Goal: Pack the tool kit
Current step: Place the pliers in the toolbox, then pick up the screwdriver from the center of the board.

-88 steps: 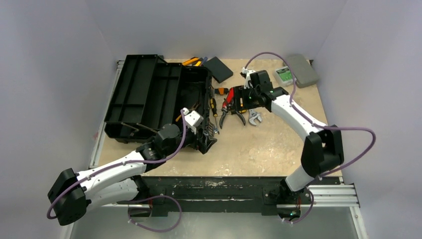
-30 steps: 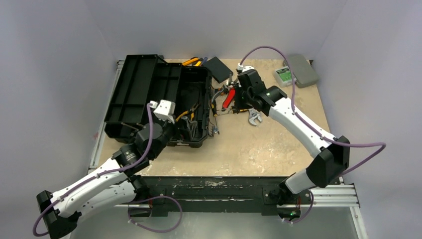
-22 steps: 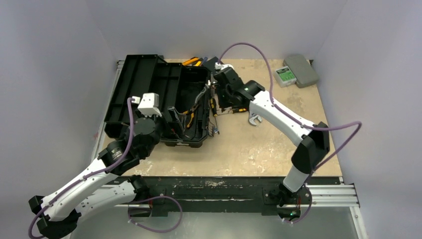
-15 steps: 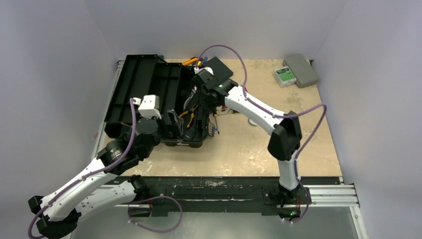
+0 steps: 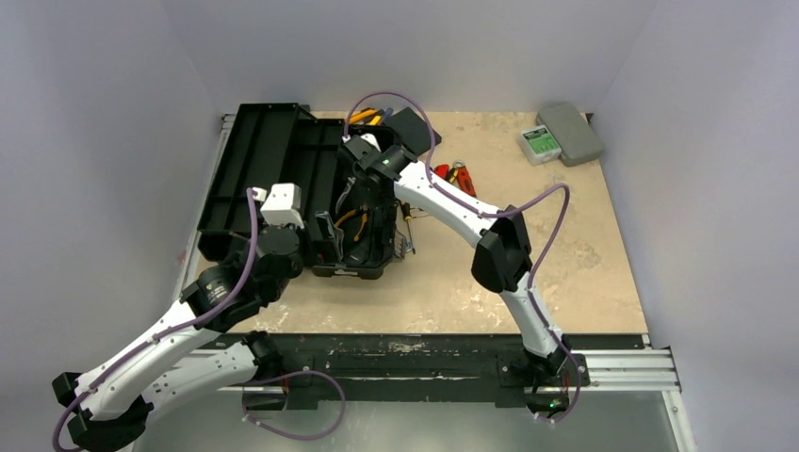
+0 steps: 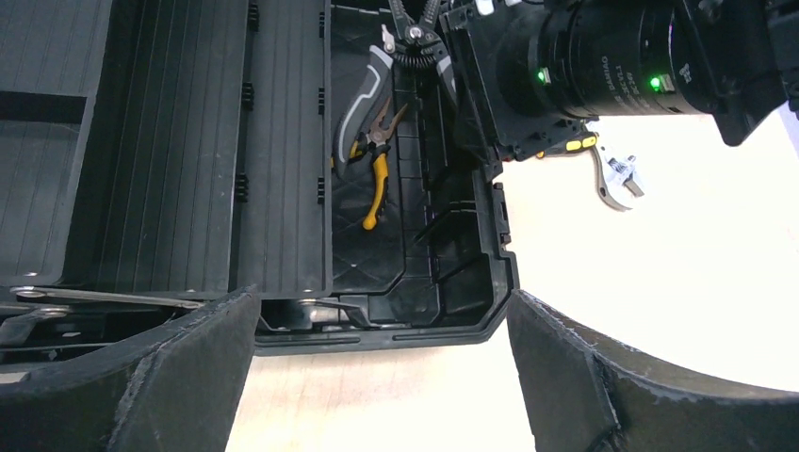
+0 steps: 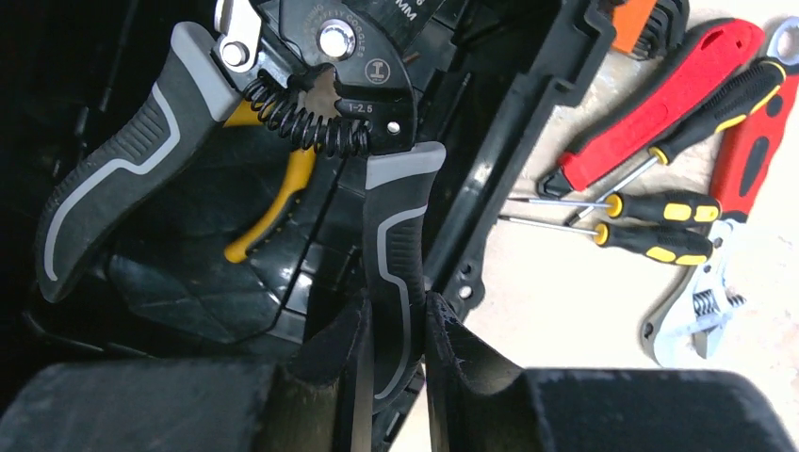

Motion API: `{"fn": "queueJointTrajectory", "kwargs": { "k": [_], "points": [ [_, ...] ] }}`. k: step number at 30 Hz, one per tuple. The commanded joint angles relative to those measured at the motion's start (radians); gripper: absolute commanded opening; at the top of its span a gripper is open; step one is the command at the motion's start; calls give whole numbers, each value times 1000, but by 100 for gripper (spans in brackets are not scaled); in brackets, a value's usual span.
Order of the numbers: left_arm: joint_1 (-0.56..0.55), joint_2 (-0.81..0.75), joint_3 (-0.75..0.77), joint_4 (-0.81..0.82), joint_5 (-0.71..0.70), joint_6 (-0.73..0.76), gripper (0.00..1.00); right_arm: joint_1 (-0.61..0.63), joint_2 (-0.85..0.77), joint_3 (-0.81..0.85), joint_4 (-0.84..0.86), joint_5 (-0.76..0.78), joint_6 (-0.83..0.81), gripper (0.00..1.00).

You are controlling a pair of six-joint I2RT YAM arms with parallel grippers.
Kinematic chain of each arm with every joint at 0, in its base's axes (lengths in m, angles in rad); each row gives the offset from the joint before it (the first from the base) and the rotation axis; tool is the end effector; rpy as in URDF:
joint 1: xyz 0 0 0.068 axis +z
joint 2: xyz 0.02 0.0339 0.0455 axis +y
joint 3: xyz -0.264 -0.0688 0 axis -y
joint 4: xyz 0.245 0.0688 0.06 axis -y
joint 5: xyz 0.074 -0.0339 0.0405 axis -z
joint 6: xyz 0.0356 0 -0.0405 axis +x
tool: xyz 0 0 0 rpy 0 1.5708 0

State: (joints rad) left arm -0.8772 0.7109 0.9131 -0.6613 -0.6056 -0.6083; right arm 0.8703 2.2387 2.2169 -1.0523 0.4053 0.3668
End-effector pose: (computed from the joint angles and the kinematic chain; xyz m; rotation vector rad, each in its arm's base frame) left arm 0.1054 -0.0951 0.3480 -0.1122 1.9582 -0.3658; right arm 0.3205 0.3584 0.2816 -0.4983 2.4623 -0.0511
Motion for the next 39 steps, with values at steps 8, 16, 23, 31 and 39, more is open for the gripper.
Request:
{"fn": "queueJointTrajectory", "kwargs": {
  "k": [8, 16, 23, 31, 39],
  "points": [
    [6, -24, 18, -1, 26, 3, 100, 2, 29, 25, 154, -149, 3, 30],
    [6, 4, 20, 24, 94, 28, 100, 2, -110, -115, 268, -223, 10, 66],
    [4, 8, -5, 83, 229, 116, 100, 2, -353, -368, 378, -179, 10, 68],
    [5, 0, -70, 179, 318, 176, 100, -4, -670, -707, 493, -38, 14, 86],
    [5, 30, -50, 156, 298, 170, 100, -192, -833, -957, 527, -80, 89, 90]
  ]
}}
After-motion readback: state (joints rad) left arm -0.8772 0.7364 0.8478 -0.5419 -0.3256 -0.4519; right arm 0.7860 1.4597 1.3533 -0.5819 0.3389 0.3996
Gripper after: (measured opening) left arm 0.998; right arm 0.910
